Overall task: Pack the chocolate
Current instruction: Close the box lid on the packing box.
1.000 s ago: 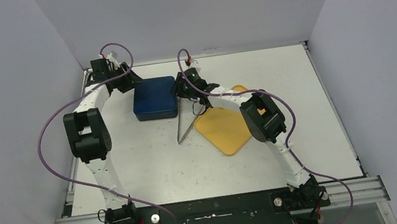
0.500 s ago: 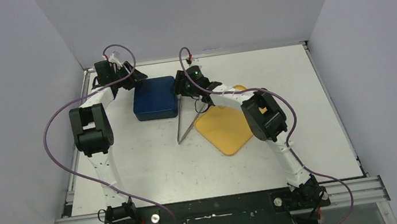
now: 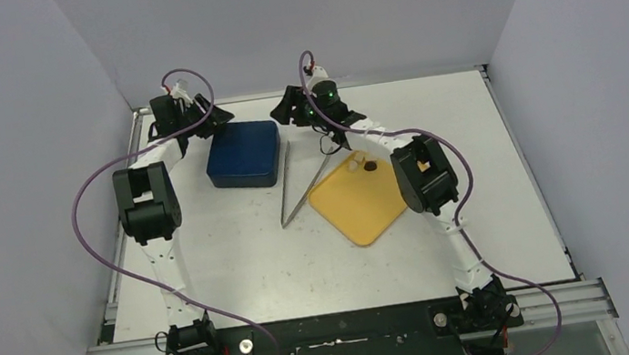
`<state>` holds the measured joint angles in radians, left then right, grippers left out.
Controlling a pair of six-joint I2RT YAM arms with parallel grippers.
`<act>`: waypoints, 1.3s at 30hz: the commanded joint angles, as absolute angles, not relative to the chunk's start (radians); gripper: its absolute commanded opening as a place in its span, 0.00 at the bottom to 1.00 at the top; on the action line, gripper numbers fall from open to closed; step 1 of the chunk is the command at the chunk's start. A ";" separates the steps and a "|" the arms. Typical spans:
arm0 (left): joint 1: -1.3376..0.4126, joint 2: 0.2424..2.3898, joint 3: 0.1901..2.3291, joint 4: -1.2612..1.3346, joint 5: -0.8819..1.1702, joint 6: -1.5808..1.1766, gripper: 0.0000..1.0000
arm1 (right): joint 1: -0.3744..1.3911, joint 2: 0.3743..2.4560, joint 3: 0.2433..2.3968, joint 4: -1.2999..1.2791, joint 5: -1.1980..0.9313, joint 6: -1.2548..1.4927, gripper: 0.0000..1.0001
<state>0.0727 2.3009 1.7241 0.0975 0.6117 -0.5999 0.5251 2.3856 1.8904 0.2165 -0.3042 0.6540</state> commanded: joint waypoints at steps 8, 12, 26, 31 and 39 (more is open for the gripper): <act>0.092 2.205 1.924 -0.197 0.521 -0.541 0.51 | 0.507 2.559 2.156 0.283 -0.469 0.599 0.66; 0.107 2.117 1.943 -0.433 0.307 -0.465 0.57 | 0.504 2.580 2.192 0.258 -0.461 0.590 0.65; 0.176 1.678 1.173 -0.170 0.379 -0.582 0.61 | 0.505 2.663 2.276 0.181 -0.465 0.594 0.55; 0.164 1.632 1.031 -0.050 0.415 -0.652 0.65 | 0.505 2.681 2.287 0.155 -0.444 0.550 0.60; 0.144 1.711 0.999 0.127 0.474 -0.744 0.61 | 0.511 2.674 2.249 0.167 -0.491 0.575 0.30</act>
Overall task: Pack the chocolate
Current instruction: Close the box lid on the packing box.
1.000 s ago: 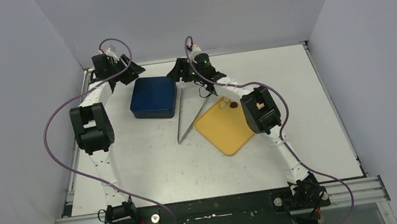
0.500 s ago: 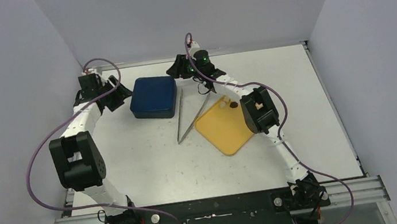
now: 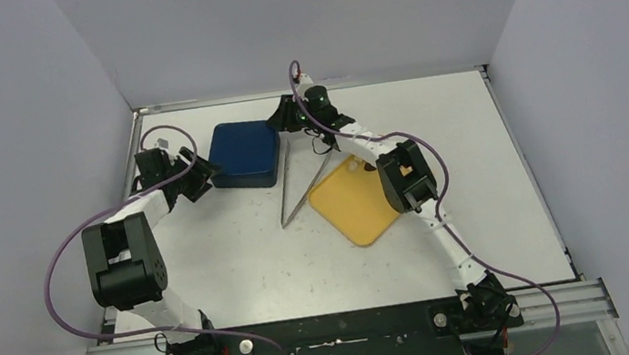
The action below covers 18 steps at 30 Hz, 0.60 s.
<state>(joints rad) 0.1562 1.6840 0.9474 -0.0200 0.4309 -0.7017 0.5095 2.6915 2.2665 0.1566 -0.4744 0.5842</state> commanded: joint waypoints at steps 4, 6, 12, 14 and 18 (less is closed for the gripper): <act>0.148 1.757 1.021 0.161 0.453 -0.754 0.56 | 0.528 2.619 2.166 0.191 -0.486 0.597 0.22; 0.144 1.793 1.051 0.128 0.439 -0.739 0.54 | 0.536 2.587 2.118 0.198 -0.457 0.597 0.20; 0.147 1.867 1.100 0.127 0.443 -0.727 0.53 | 0.555 2.516 1.967 0.214 -0.374 0.651 0.12; 0.157 1.885 1.134 0.111 0.461 -0.726 0.53 | 0.566 2.493 1.915 0.231 -0.342 0.664 0.11; 0.189 1.850 1.211 -0.016 0.408 -0.673 0.55 | 0.580 2.466 1.848 0.261 -0.302 0.695 0.10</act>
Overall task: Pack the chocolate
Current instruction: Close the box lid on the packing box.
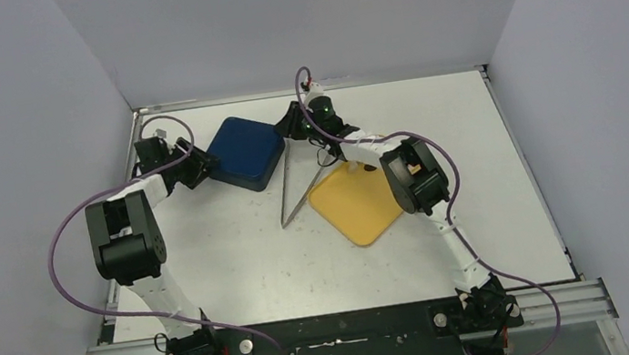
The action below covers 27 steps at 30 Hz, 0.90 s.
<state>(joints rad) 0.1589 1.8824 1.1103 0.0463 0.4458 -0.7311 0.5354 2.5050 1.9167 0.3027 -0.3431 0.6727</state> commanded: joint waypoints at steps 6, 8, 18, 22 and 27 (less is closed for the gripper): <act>0.187 1.746 1.280 -0.122 0.321 -0.608 0.56 | 0.595 2.456 1.814 0.273 -0.273 0.709 0.08; 0.151 1.736 1.304 -0.123 0.323 -0.591 0.55 | 0.598 2.455 1.810 0.277 -0.265 0.710 0.08; -0.044 1.919 1.349 -0.162 0.372 -0.520 0.48 | 0.595 2.454 1.740 0.313 -0.236 0.730 0.08; -0.082 2.016 1.315 -0.194 0.336 -0.527 0.43 | 0.592 2.457 1.731 0.310 -0.231 0.741 0.09; -0.086 1.989 1.244 -0.126 0.296 -0.553 0.41 | 0.590 2.441 1.725 0.310 -0.224 0.739 0.13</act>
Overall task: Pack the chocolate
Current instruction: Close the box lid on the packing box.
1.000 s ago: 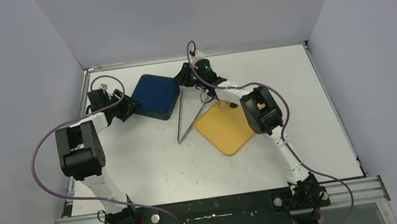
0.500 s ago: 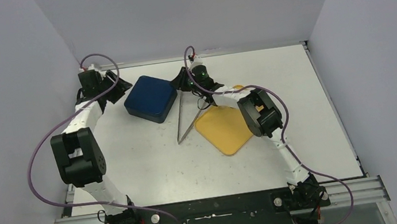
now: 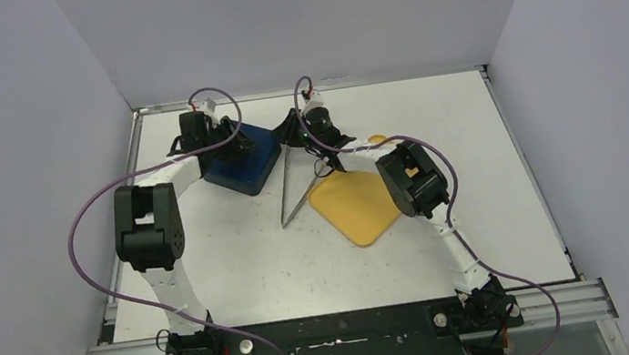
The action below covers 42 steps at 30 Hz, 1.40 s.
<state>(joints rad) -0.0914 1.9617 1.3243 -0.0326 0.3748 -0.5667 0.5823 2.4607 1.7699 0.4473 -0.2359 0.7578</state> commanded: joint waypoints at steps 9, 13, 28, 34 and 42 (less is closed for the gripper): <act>-0.069 1.985 1.339 -0.184 0.341 -0.557 0.42 | 0.586 2.458 1.746 0.266 -0.230 0.718 0.14; -0.054 1.935 1.460 -0.268 0.315 -0.535 0.43 | 0.585 2.466 1.714 0.269 -0.223 0.719 0.11; -0.111 2.000 1.270 -0.297 0.295 -0.498 0.28 | 0.583 2.474 1.695 0.262 -0.209 0.716 0.11; -0.081 1.893 1.498 -0.363 0.314 -0.479 0.27 | 0.580 2.464 1.678 0.274 -0.214 0.713 0.11; -0.060 1.964 1.597 -0.346 0.279 -0.421 0.24 | 0.578 2.455 1.679 0.280 -0.227 0.714 0.11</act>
<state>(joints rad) -0.0818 1.9282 1.6135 -0.3782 0.2985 -0.4587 0.5823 2.4458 1.7313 0.4747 -0.2287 0.7567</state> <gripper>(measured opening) 0.248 0.212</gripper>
